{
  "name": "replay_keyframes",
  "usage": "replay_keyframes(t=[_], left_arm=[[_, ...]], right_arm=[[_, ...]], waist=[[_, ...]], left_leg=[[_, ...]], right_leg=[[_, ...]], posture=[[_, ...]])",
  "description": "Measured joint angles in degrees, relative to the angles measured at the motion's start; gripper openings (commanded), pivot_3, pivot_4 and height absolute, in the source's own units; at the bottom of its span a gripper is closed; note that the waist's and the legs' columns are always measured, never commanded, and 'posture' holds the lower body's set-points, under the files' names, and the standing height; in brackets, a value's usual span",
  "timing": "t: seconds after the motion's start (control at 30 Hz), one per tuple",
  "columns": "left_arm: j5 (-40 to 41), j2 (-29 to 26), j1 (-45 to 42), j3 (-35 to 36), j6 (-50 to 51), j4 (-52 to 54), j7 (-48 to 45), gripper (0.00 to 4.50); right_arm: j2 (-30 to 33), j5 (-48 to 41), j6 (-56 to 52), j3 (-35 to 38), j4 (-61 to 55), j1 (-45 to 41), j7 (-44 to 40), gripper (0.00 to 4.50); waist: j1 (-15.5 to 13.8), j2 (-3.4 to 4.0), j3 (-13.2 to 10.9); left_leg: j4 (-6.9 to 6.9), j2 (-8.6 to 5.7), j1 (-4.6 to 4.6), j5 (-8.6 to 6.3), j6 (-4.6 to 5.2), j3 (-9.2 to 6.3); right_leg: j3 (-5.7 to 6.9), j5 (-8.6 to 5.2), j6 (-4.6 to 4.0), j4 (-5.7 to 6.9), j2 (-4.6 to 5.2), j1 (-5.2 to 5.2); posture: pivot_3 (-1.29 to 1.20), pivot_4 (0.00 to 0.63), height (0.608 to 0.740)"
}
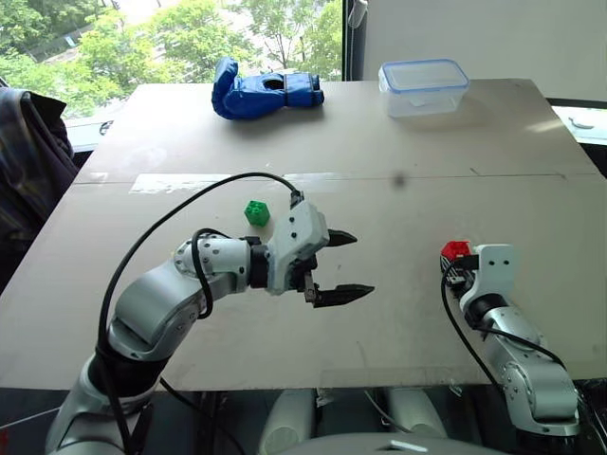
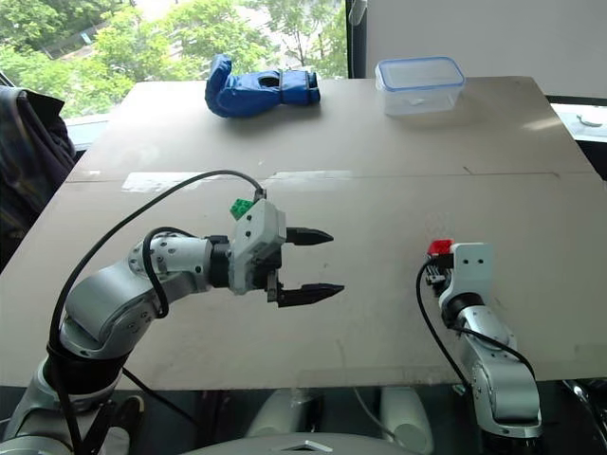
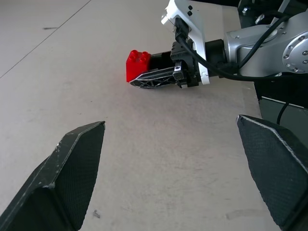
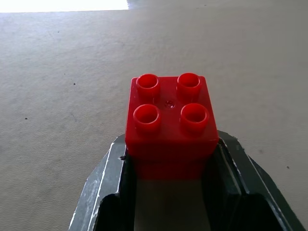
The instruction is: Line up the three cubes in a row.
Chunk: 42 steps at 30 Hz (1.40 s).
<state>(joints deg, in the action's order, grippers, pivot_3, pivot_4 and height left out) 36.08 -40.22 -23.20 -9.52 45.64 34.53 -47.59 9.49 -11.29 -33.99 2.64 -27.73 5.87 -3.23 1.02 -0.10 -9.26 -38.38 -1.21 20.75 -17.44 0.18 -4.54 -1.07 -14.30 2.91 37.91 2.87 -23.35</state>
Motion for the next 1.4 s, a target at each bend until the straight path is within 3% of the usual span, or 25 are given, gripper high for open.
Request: replay_keyframes(t=[0.37,0.5,0.6,1.4], left_arm=[[0.0,0.18,0.7,0.0,0.0,0.15,0.29,4.5],[-0.04,0.24,1.29,0.0,-0.01,0.18,0.43,4.5],[-0.08,0.24,1.69,0.0,-0.15,0.19,0.44,4.5],[-2.24,0.19,3.29,-0.05,-2.47,0.2,-0.12,4.5]], right_arm=[[0.18,1.46,0.36,-0.46,1.44,-1.26,-0.97,1.29],[0.38,1.64,0.73,-0.82,1.66,-1.31,-2.13,3.29],[0.37,1.62,0.91,-1.2,1.67,-1.31,-2.71,4.42],[5.47,2.29,5.27,0.38,3.59,-0.04,-5.93,4.42]], waist=[[0.05,-0.03,0.01],[0.03,-0.04,0.01],[-0.06,-0.07,0.03],[-0.16,-0.11,0.03]], left_leg=[[-0.01,0.0,-0.03,-0.02,0.03,0.05],[-0.01,0.01,-0.03,-0.02,0.04,0.05],[-0.02,0.01,-0.02,-0.02,0.04,0.05],[-0.02,-0.01,-0.02,-0.03,0.06,0.03]], right_leg=[[-0.04,0.01,0.01,0.01,0.0,0.0],[-0.03,0.01,0.01,0.01,0.0,0.0],[-0.03,0.01,0.01,0.01,0.01,0.01],[-0.02,0.01,0.01,0.01,0.02,0.01]], posture=[[0.0,0.15,0.74],[0.0,0.15,0.74],[0.0,0.15,0.74],[0.0,0.15,0.74]])
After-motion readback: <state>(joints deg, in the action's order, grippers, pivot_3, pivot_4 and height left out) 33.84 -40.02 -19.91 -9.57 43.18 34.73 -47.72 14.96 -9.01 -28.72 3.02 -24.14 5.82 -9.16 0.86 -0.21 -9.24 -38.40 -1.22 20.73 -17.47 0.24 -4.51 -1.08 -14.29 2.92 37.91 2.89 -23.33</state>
